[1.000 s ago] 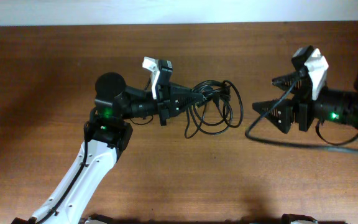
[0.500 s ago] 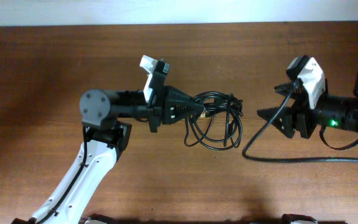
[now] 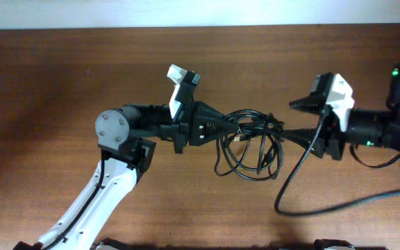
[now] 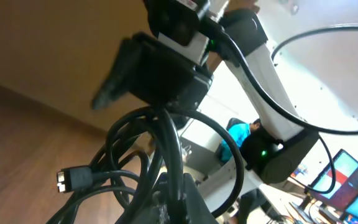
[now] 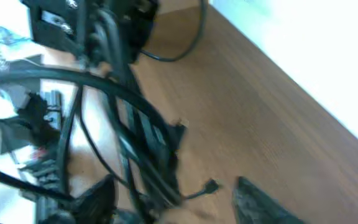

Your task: Untangle cables

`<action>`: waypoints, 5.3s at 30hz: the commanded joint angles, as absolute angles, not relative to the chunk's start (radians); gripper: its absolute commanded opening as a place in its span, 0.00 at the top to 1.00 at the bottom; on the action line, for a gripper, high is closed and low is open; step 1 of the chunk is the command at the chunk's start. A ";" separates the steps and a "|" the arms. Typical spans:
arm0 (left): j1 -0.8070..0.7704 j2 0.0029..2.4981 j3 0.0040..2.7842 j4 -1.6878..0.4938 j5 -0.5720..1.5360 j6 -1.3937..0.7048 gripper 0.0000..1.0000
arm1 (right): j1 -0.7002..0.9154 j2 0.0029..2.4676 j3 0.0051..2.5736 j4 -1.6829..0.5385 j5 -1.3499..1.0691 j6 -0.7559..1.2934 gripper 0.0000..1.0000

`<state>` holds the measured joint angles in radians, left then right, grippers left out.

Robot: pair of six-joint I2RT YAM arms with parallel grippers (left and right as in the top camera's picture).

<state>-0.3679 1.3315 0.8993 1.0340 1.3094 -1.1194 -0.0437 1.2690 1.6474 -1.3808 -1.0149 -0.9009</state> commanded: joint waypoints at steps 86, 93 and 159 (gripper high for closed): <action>-0.006 1.637 0.913 0.828 1.200 -0.957 1.00 | -0.058 1.271 1.654 -1.441 -0.377 -0.241 0.96; 0.041 1.637 0.913 0.828 1.246 -0.945 1.00 | -0.157 1.271 1.654 -1.452 -0.386 -0.241 0.96; -0.107 1.636 0.914 0.644 1.129 -0.914 1.00 | -0.043 1.212 1.641 -1.371 -0.855 -0.568 0.96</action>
<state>-0.1257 1.6440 0.9081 0.6586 1.1633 -0.9859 -0.0380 1.2274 1.6203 -1.3788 -0.8433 -0.5571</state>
